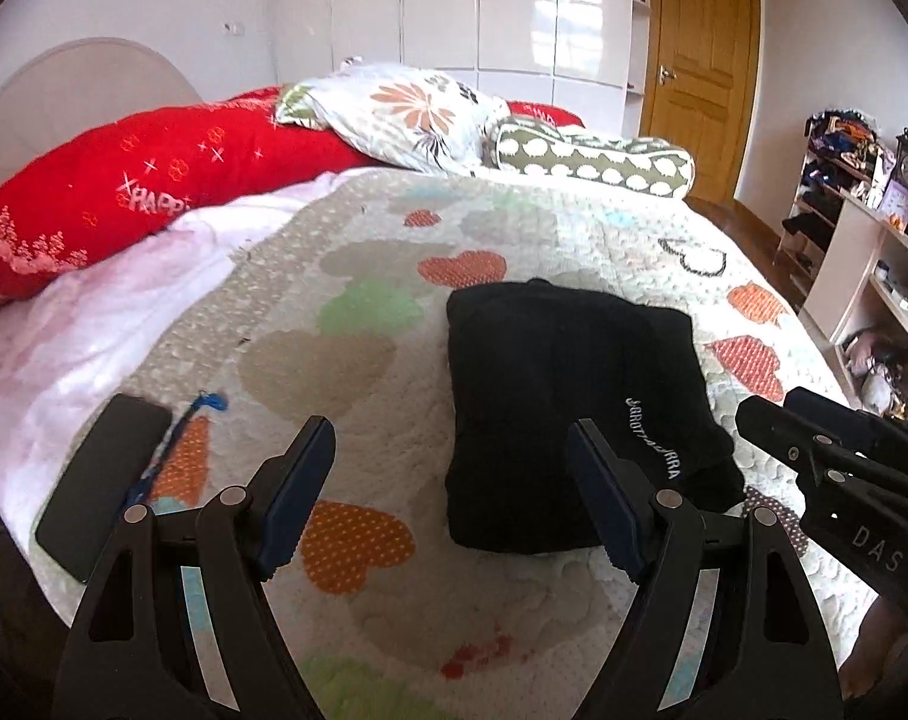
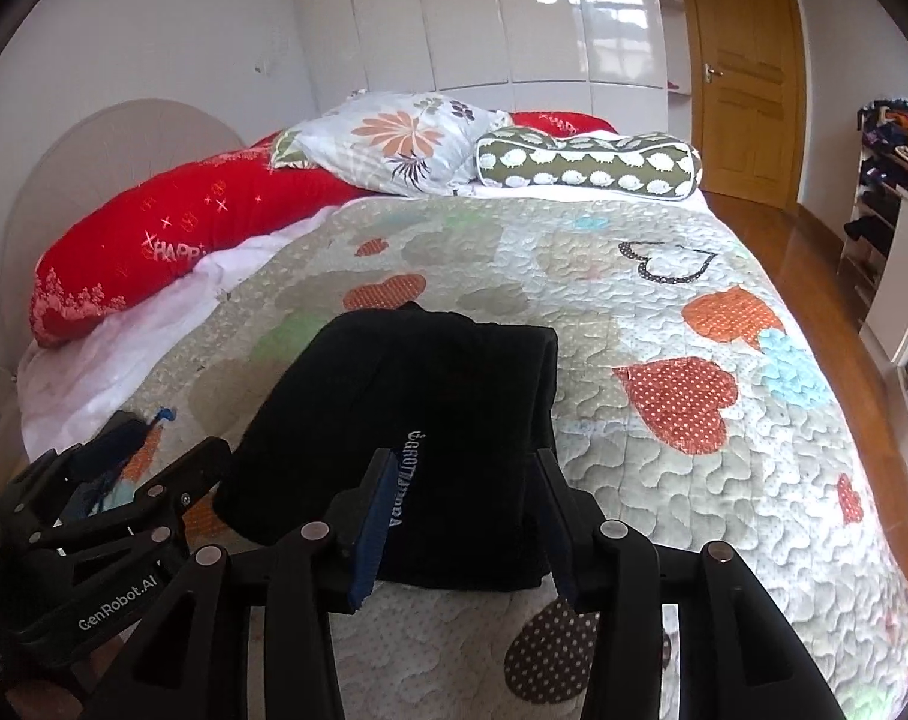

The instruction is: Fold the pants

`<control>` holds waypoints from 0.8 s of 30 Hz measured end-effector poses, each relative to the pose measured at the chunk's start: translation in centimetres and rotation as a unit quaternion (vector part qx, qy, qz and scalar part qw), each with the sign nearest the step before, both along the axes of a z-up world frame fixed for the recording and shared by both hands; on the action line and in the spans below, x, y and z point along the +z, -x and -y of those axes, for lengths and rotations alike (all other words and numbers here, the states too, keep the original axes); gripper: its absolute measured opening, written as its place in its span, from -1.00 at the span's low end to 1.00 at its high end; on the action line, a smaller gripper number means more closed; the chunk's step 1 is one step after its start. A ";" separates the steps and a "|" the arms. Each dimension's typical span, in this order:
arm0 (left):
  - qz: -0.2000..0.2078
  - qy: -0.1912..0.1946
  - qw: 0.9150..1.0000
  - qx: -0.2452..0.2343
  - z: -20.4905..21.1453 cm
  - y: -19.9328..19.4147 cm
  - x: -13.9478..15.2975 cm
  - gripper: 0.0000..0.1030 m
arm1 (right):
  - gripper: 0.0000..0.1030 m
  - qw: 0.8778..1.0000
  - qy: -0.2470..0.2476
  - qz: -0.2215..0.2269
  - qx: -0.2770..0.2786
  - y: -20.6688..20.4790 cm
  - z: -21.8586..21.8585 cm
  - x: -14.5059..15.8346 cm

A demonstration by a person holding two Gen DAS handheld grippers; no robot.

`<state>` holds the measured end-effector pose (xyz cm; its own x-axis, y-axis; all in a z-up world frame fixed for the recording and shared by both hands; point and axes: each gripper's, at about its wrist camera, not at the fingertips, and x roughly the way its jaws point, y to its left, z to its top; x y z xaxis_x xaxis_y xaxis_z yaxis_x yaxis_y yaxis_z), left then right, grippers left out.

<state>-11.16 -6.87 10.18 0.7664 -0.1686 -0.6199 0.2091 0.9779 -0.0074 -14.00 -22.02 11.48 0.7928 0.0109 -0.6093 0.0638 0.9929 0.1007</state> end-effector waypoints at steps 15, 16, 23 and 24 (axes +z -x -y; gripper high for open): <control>0.029 -0.002 1.000 0.010 -0.7 3.4 1.9 0.55 | -0.09 1.000 0.007 0.018 0.000 3.4 -0.8 1.4; 0.030 -0.002 0.999 0.011 -0.8 3.6 1.9 0.55 | -0.09 1.000 0.007 0.019 0.000 3.5 -0.8 1.5; 0.037 -0.008 0.999 0.011 -0.8 4.4 2.1 0.55 | -0.09 1.000 0.009 0.017 0.002 3.9 -1.1 1.5; 0.038 -0.010 0.999 0.011 -0.7 4.5 2.1 0.55 | -0.09 1.000 0.008 0.017 0.003 3.9 -1.1 1.5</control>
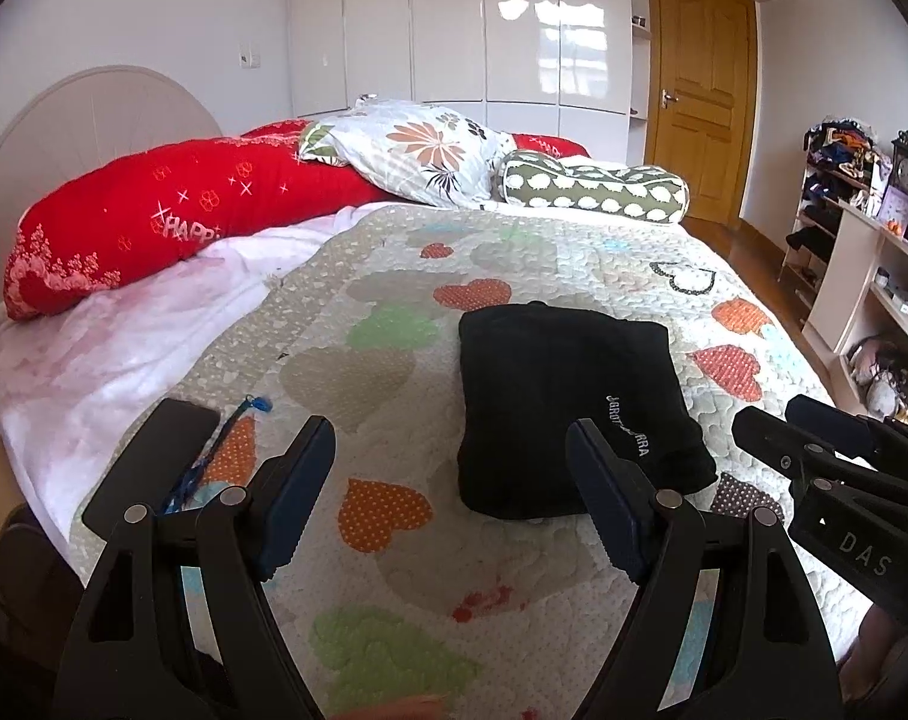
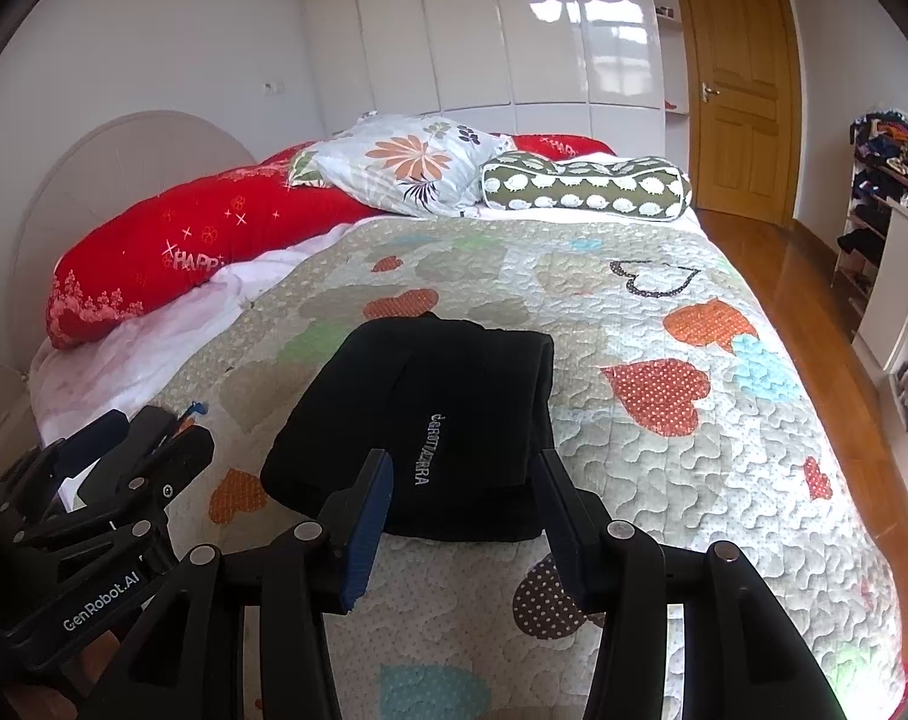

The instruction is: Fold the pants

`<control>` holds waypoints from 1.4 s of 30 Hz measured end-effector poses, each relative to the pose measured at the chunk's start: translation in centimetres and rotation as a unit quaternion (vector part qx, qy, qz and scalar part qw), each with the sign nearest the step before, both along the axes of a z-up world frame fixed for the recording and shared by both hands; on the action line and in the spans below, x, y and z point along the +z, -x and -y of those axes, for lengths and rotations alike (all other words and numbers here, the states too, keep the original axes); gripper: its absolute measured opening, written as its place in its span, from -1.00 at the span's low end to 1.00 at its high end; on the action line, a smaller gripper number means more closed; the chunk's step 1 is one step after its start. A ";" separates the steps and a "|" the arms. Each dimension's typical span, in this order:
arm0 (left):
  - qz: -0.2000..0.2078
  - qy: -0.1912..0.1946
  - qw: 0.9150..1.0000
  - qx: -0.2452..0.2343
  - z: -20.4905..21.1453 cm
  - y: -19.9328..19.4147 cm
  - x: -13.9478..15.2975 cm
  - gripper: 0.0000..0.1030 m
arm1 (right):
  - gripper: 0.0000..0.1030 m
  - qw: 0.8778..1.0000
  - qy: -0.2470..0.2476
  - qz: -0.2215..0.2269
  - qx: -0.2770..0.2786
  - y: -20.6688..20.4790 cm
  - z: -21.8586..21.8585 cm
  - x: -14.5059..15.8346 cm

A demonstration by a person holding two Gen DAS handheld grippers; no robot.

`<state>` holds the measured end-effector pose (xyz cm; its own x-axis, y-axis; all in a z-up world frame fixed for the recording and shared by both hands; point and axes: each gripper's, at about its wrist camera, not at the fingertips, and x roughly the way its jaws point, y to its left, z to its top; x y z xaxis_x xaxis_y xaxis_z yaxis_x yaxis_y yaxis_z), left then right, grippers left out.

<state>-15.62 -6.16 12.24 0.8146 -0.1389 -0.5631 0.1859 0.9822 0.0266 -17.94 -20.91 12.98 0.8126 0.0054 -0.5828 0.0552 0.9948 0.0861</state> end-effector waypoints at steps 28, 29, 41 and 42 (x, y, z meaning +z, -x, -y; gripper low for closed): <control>-0.012 0.005 1.000 0.001 -0.1 0.1 -0.8 0.55 | -0.08 1.000 -0.003 -0.011 0.002 -0.2 0.0 -0.7; -0.014 0.004 1.000 0.000 -0.1 0.1 -0.9 0.55 | -0.08 1.000 -0.002 -0.012 0.001 -0.2 0.1 -0.7; -0.016 0.006 1.000 -0.004 0.2 0.2 -0.9 0.55 | -0.08 1.000 0.001 -0.015 0.005 -0.2 0.0 -0.8; -0.017 0.007 1.000 -0.005 0.2 0.3 -0.9 0.55 | -0.08 1.000 0.000 -0.015 0.004 -0.2 0.0 -0.8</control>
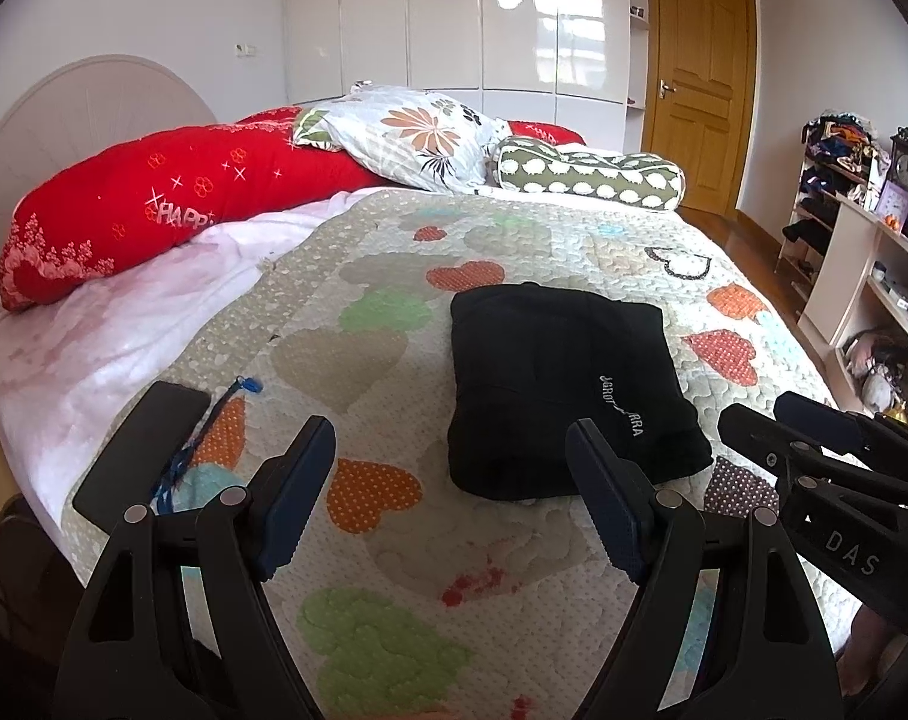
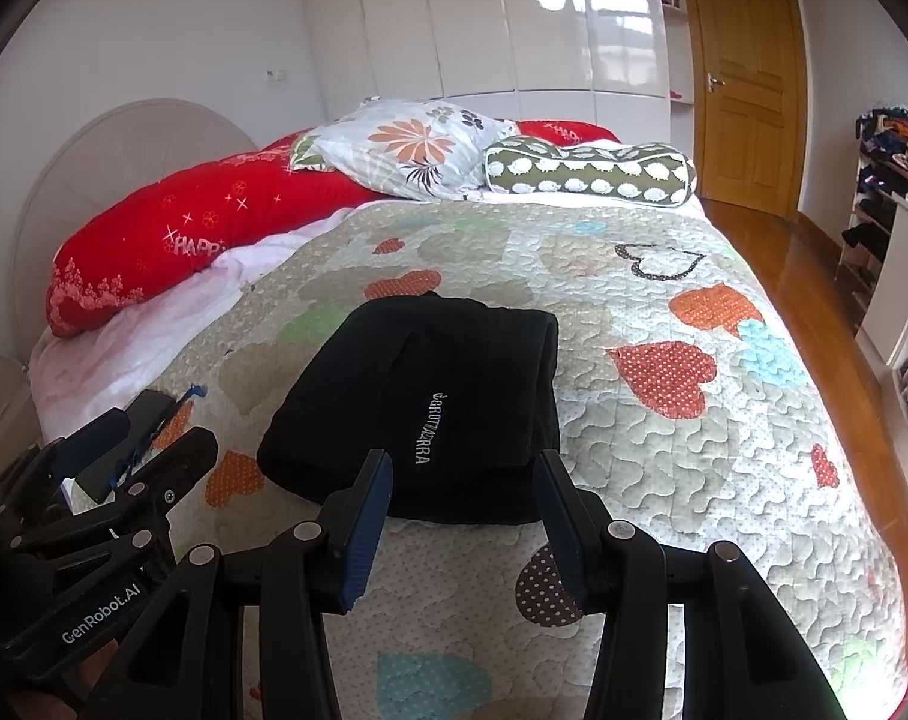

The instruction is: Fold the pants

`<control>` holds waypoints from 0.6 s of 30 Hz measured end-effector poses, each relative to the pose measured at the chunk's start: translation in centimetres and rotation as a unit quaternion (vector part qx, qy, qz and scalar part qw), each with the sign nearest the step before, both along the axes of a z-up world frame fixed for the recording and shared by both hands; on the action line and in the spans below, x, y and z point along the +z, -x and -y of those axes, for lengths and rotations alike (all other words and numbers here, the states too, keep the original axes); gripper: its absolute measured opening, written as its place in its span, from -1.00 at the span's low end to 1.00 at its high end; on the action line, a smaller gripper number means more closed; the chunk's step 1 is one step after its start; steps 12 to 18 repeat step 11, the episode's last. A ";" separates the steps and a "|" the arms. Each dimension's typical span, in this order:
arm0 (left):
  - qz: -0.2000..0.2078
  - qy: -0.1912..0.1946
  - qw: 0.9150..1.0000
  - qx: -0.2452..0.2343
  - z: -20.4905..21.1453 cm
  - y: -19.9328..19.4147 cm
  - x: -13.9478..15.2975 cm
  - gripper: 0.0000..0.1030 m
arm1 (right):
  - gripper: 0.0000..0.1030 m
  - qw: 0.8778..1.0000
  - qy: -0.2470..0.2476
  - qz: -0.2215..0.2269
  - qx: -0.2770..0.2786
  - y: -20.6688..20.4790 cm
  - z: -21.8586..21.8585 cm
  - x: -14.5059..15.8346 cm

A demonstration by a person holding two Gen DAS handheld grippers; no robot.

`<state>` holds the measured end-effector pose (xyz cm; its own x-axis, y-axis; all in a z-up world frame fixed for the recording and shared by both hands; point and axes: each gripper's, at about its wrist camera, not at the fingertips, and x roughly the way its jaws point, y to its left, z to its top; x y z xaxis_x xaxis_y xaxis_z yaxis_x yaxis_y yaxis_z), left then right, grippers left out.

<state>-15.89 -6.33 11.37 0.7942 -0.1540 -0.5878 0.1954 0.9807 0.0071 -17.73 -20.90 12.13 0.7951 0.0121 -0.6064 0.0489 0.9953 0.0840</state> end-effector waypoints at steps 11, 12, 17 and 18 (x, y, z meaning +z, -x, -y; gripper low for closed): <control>0.002 -0.001 1.000 -0.002 0.0 0.1 -0.1 0.55 | -0.08 1.000 -0.002 -0.005 -0.002 0.2 0.3 -0.3; 0.002 -0.001 1.000 -0.002 0.0 0.1 -0.1 0.55 | -0.08 1.000 -0.002 -0.005 -0.002 0.2 0.3 -0.3; 0.002 -0.001 1.000 -0.002 0.0 0.1 -0.1 0.55 | -0.08 1.000 -0.002 -0.005 -0.002 0.2 0.3 -0.3; 0.002 -0.001 1.000 -0.002 0.0 0.1 -0.1 0.55 | -0.08 1.000 -0.002 -0.005 -0.002 0.2 0.3 -0.3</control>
